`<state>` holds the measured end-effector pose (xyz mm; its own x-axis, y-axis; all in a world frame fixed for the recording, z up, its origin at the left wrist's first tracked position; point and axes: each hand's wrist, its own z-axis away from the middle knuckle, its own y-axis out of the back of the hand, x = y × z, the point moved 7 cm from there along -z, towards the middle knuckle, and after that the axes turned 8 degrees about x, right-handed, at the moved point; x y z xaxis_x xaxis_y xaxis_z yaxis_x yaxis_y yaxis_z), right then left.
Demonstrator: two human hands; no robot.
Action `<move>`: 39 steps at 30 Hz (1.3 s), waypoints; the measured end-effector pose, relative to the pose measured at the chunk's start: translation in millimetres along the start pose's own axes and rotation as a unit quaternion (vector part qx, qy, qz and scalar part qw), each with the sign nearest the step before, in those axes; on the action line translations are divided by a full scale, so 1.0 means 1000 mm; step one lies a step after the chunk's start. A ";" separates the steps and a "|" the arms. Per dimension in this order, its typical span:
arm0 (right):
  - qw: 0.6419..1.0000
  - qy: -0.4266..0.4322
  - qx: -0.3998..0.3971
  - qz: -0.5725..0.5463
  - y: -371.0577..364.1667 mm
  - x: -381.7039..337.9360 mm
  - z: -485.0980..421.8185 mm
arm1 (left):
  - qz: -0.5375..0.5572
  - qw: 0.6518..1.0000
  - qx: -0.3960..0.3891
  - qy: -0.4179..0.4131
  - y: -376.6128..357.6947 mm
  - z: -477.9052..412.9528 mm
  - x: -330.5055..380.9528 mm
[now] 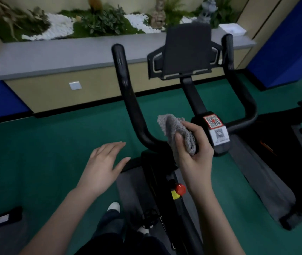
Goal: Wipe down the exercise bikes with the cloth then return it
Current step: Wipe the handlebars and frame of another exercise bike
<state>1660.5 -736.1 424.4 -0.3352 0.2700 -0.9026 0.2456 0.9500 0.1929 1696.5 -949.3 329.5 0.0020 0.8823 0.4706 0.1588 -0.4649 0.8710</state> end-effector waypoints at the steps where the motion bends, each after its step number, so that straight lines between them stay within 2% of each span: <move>1: 1.000 0.001 -0.007 -0.005 -0.009 -0.002 -0.005 | 0.002 1.000 0.007 0.003 0.004 -0.004 -0.004; 7: 0.999 0.005 -0.042 -0.005 -0.068 -0.010 -0.043 | 0.038 0.997 0.062 0.034 0.032 -0.045 -0.030; 15: 0.998 0.046 -0.031 0.027 -0.133 -0.025 -0.097 | 0.143 0.981 0.122 0.051 0.062 -0.123 -0.039; 21: 0.991 0.120 -0.031 0.056 -0.179 -0.047 -0.135 | 0.267 0.949 0.140 0.093 0.065 -0.171 -0.035; 24: 0.981 0.166 -0.038 0.094 -0.198 -0.059 -0.158 | 0.352 0.918 0.146 0.114 0.064 -0.181 -0.034; 27: 0.961 0.174 -0.132 0.169 -0.223 -0.062 -0.182 | 0.452 0.867 0.158 0.137 0.062 -0.185 -0.031; 30: 0.938 0.103 -0.253 0.213 -0.242 -0.054 -0.200 | 0.506 0.832 0.166 0.154 0.061 -0.187 -0.030; 32: 0.936 0.035 -0.283 0.206 -0.246 -0.046 -0.210 | 0.532 0.815 0.161 0.165 0.060 -0.186 -0.029; 35: 0.954 -0.082 -0.243 0.154 -0.238 -0.028 -0.215 | 0.560 0.796 0.152 0.170 0.060 -0.186 -0.028; 36: 0.962 -0.082 -0.211 0.154 -0.234 -0.024 -0.213 | 0.566 0.793 0.148 0.168 0.060 -0.186 -0.028; 37: 0.968 -0.049 -0.175 0.170 -0.231 -0.025 -0.207 | 0.572 0.790 0.145 0.165 0.060 -0.187 -0.028; 39: 0.972 0.072 -0.113 0.194 -0.225 -0.039 -0.186 | 0.583 0.784 0.140 0.162 0.060 -0.188 -0.029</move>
<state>1449.2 -931.6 487.5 -0.3850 0.6178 -0.6857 0.1780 0.7787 0.6016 1520.8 -1016.2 394.2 0.0633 -0.2156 0.9744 0.4457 -0.8675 -0.2209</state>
